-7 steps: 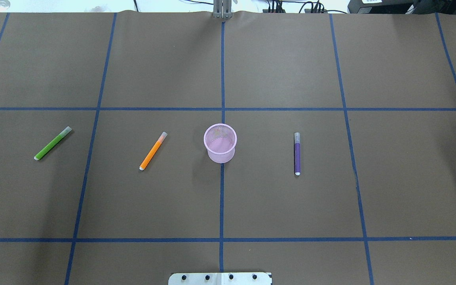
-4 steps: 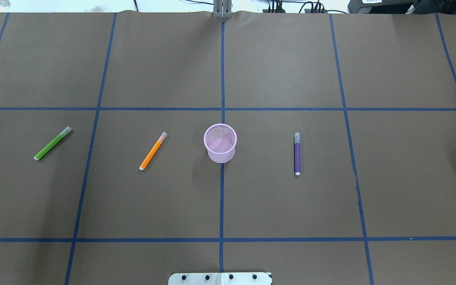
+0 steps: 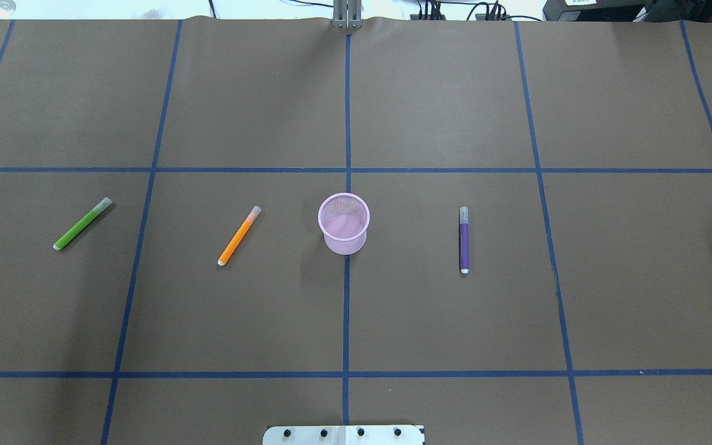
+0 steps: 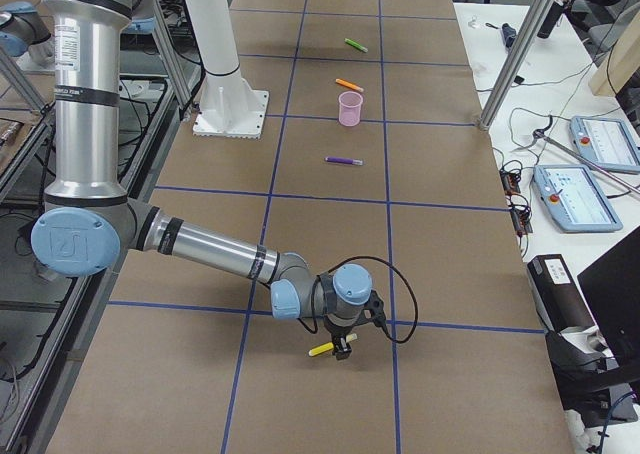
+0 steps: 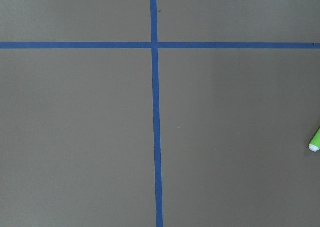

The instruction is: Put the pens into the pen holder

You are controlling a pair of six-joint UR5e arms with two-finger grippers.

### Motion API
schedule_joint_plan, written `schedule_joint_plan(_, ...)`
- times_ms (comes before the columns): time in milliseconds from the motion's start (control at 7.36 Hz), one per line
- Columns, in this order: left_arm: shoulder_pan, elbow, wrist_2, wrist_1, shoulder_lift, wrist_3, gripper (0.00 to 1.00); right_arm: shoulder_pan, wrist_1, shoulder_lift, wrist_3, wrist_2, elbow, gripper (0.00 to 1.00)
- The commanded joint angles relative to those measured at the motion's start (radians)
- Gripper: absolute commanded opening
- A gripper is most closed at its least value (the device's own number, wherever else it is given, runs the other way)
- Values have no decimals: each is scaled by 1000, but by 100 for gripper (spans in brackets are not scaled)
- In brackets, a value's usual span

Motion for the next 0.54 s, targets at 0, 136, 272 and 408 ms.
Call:
schedule_joint_plan(0,0,-4,1,0,0,-1,100,0,0,5,5,0,-16,73)
schedule_joint_plan(136,0,-5,1,0,0,-1,100,0,0,5,5,0,-21,67)
schedule_joint_plan(272,0,-8,1,0,0,-1,100,0,2,8,5,2,-28,67)
schedule_joint_plan(408,0,-10,1,0,0,-1,100,0,0,8,3,0,-30,67)
